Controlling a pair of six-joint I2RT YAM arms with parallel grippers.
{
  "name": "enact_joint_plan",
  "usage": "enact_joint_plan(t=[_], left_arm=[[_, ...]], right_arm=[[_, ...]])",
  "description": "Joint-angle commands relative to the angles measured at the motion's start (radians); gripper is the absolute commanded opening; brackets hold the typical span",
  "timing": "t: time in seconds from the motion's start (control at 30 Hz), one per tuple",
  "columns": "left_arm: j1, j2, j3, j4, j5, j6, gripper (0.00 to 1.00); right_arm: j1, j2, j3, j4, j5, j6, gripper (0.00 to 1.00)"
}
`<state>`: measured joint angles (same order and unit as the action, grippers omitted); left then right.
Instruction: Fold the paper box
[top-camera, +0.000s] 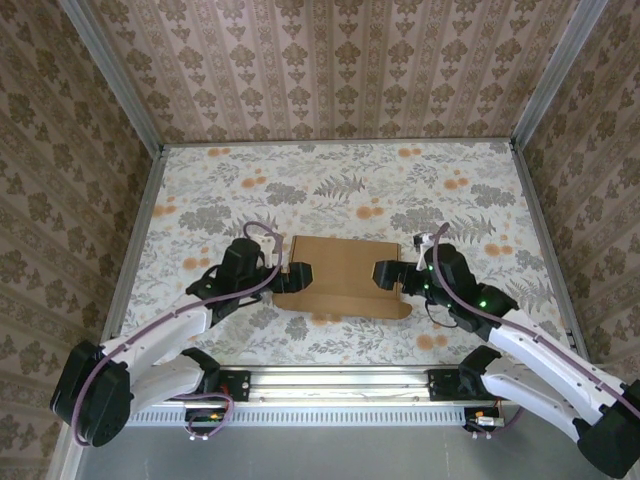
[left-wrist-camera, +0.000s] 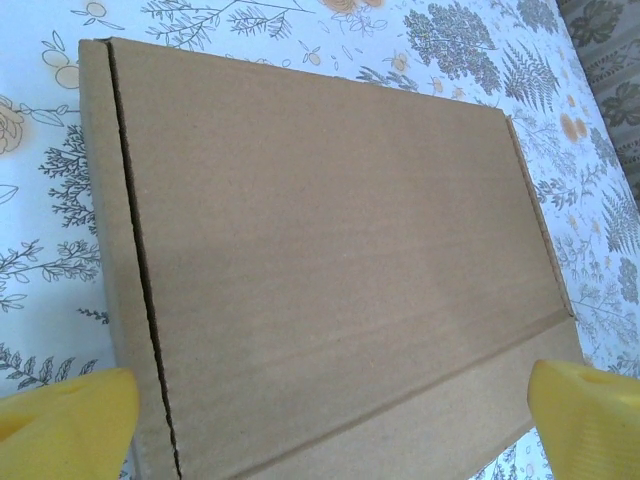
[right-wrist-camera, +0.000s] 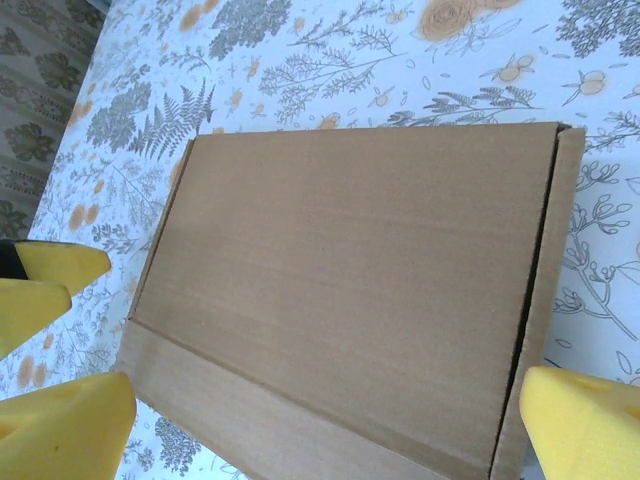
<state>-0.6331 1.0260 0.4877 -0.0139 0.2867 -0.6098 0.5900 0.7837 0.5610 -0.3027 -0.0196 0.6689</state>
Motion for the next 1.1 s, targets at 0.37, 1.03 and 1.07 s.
enact_joint_plan(t=[0.37,1.03,1.07], left_arm=[[0.016,0.082,-0.026,0.137,0.194,-0.021,1.0],[-0.016,0.168,0.042,0.0,0.082,0.028,1.0],[-0.016,0.148,0.036,0.012,0.084,0.022,1.0]], right_arm=[[-0.001,0.047,-0.045,-0.011,-0.127,-0.007,1.0],[0.001,0.245,-0.079,0.048,-0.183,0.013,1.0],[0.001,0.226,-0.074,0.043,-0.182,0.009,1.0]])
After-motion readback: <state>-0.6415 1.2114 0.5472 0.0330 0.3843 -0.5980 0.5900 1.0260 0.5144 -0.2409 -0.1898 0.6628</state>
